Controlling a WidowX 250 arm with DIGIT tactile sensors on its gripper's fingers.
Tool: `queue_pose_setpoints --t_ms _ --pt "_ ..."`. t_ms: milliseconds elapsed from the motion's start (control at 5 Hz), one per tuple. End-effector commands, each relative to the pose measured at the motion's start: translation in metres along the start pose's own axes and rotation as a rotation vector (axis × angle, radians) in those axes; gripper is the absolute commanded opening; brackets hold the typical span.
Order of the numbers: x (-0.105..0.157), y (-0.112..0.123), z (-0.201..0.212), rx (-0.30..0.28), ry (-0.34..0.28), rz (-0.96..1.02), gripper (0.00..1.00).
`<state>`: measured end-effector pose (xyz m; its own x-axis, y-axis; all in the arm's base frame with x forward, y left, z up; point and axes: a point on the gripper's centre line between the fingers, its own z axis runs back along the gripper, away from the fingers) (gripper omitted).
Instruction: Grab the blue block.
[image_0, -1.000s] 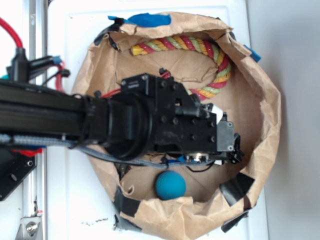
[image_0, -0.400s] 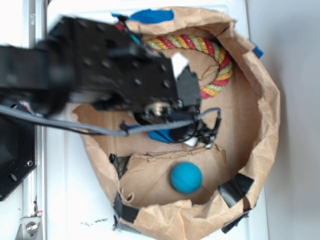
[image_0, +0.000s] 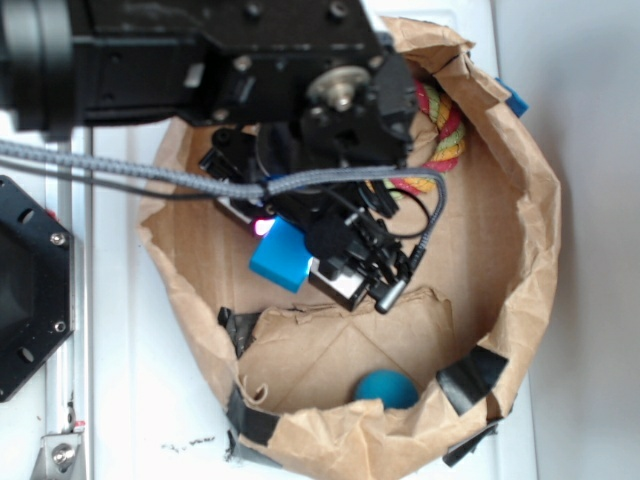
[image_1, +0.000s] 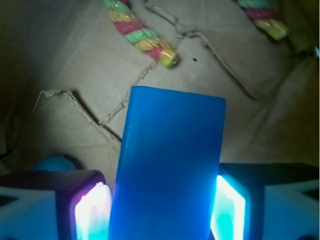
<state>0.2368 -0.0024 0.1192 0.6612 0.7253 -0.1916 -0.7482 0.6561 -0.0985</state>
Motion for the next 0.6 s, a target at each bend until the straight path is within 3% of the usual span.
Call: queue_pose_setpoints --t_ms 0,400 --pt "-0.0118 -0.0309 0.0394 -0.105 -0.212 -0.026 0.0" --pt "-0.0084 -0.0324 0.0404 -0.152 -0.249 0.06 0.0"
